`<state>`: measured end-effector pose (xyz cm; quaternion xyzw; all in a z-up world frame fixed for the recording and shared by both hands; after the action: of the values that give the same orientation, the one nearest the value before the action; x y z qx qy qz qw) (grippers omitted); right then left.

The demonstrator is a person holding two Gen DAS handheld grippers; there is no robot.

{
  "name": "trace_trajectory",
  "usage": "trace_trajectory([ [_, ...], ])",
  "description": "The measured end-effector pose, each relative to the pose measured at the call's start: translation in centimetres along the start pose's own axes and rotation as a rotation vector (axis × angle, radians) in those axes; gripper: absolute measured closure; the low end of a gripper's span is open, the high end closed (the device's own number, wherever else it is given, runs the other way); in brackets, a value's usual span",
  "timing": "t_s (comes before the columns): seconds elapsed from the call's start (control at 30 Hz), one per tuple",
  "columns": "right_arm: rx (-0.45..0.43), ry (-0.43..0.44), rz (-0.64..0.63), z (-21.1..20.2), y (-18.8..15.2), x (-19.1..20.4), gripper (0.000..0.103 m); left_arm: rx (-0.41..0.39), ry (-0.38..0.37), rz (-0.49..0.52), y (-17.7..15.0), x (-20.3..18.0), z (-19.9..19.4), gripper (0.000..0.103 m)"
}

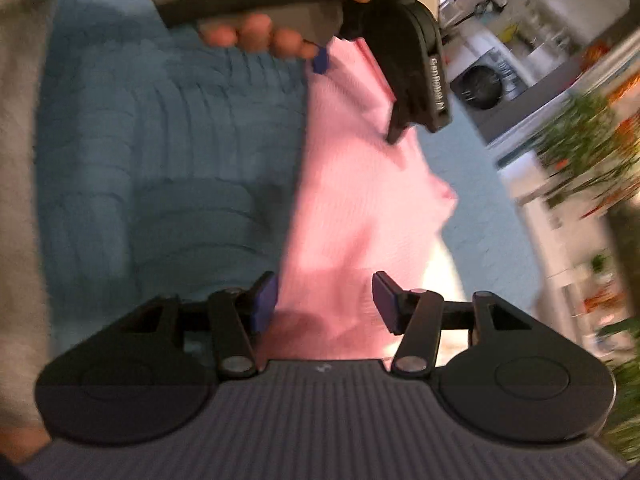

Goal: Fold clothes

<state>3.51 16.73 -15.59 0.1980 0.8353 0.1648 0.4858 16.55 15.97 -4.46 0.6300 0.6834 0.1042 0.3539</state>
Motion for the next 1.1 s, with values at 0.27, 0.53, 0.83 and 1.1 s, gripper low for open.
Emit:
trace_trajectory([
  [0.27,0.062,0.093,-0.015,-0.2,-1.3,-0.8,0.087,0.020,-0.003,0.023,-0.4,-0.3,0.2,0.000],
  [0.53,0.087,0.130,-0.004,-0.4,-1.1,-2.0,0.081,0.023,-0.008,0.050,-0.4,-0.7,0.2,0.000],
  [0.83,-0.048,0.171,0.309,-3.1,3.2,-10.3,0.043,0.020,-0.022,0.007,-0.2,-0.3,0.2,0.000],
  [1.1,-0.029,0.180,0.319,3.6,3.3,-9.2,0.027,0.018,-0.023,0.004,-0.3,-0.5,0.1,0.000],
])
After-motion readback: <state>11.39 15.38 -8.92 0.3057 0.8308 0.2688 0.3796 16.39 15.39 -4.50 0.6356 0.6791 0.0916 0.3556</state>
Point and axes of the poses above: each gripper's, at about its wrist camera, not at the fingertips, and z roughly the way its jaws point, x to its left, y to its top, the point moved 5 cm from there along z, roughly the way its jaws point, and after that the axes turned 13 degrees about -y, right-handed, at the moved point
